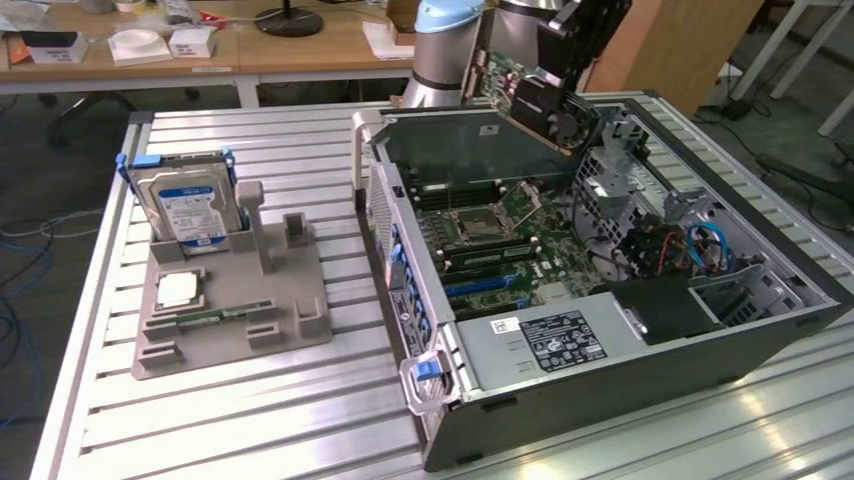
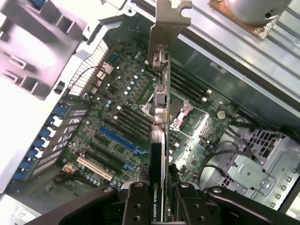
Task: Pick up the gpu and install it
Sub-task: 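Insert the gpu into the slot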
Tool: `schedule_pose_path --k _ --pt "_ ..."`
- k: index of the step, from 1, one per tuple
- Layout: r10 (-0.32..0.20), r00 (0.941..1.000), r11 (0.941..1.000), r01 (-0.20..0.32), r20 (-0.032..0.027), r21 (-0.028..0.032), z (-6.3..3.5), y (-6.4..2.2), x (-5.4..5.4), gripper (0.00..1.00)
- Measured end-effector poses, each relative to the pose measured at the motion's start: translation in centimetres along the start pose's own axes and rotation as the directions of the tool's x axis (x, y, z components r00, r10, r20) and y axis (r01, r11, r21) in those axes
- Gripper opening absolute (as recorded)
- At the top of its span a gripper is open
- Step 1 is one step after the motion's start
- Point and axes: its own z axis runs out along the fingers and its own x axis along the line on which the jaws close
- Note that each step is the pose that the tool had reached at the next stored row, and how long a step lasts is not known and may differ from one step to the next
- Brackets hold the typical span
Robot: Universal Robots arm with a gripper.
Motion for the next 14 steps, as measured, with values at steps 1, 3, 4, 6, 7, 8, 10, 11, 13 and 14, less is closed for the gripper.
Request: schedule_pose_path --k 1,3,4,6,7,8,10,11,13,14 --pt "-0.013 0.9999 0.9999 0.013 -0.0007 -0.0003 0.0 0.0 0.01 0.26" --pt "-0.04 0.9992 0.9992 0.04 -0.0018 -0.0008 0.0 0.0 0.02 0.26" --pt "-0.054 0.9985 0.9986 0.054 -0.0024 -0.0011 0.0 0.0 0.03 0.26" --pt "-0.082 0.9966 0.9966 0.082 -0.0037 -0.0017 0.0 0.01 0.05 0.26" --pt "-0.096 0.9953 0.9953 0.096 -0.0042 -0.002 0.01 0.01 0.06 0.26" --pt "-0.112 0.9937 0.9937 0.112 -0.0048 -0.0025 0.01 0.02 0.06 0.26" --pt "-0.148 0.989 0.989 0.148 -0.0064 -0.0033 0.02 0.02 0.07 0.26" --pt "-0.166 0.9861 0.9861 0.166 -0.0072 -0.0038 0.02 0.01 0.06 0.26" --pt "-0.199 0.9801 0.9801 0.198 -0.0085 -0.0046 0.03 0.01 0.06 0.26" --pt "-0.207 0.9782 0.9783 0.207 -0.009 -0.0048 0.03 0.01 0.08 0.26"
